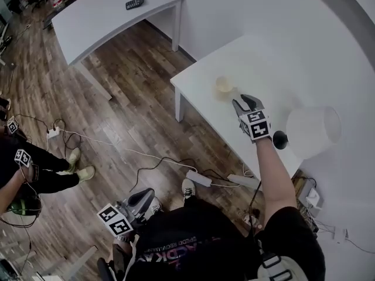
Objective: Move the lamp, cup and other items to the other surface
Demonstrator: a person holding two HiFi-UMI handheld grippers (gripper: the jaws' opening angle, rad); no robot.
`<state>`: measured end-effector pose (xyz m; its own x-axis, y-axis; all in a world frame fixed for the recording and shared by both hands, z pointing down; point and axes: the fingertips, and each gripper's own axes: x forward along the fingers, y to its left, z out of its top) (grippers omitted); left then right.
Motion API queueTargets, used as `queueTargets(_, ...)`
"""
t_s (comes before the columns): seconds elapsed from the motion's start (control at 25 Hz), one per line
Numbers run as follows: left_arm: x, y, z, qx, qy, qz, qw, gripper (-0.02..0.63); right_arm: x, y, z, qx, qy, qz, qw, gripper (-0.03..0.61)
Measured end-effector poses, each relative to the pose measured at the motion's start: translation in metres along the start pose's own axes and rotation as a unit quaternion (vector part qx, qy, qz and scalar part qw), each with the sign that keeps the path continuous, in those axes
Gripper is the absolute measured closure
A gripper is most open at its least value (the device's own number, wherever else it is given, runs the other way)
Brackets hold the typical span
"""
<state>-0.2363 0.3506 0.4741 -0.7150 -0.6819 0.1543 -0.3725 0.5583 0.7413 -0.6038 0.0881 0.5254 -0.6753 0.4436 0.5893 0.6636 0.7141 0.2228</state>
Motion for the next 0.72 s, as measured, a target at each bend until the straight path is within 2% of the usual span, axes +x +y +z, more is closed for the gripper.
queueTargets(0.12,0.006,0.002,-0.004,-0.008,0.006,0.019,0.9998,0.614,0.033,-0.021,-0.016,-0.041,0.044,0.019,0.998,0.423)
queueTargets(0.28,0.016,0.004,0.0,-0.009,0.012,0.032,0.9994,0.614,0.065,-0.032,-0.026,-0.104,0.094,0.056,0.988,0.422)
queueTargets(0.4,0.022,0.004,0.001,-0.013,0.019,0.037,0.9991,0.614,0.08,-0.032,-0.036,-0.157,0.122,0.084,0.976,0.413)
queueTargets(0.52,0.028,0.004,-0.002,-0.018,0.024,0.04,0.9987,0.614,0.092,-0.033,-0.049,-0.222,0.153,0.1,0.958,0.41)
queueTargets(0.6,0.032,0.004,-0.004,-0.02,0.026,0.043,0.9985,0.614,0.1,-0.034,-0.055,-0.244,0.165,0.113,0.949,0.407)
queueTargets(0.72,0.036,0.004,-0.006,-0.024,0.028,0.046,0.9983,0.614,0.107,-0.033,-0.057,-0.258,0.173,0.126,0.942,0.405)
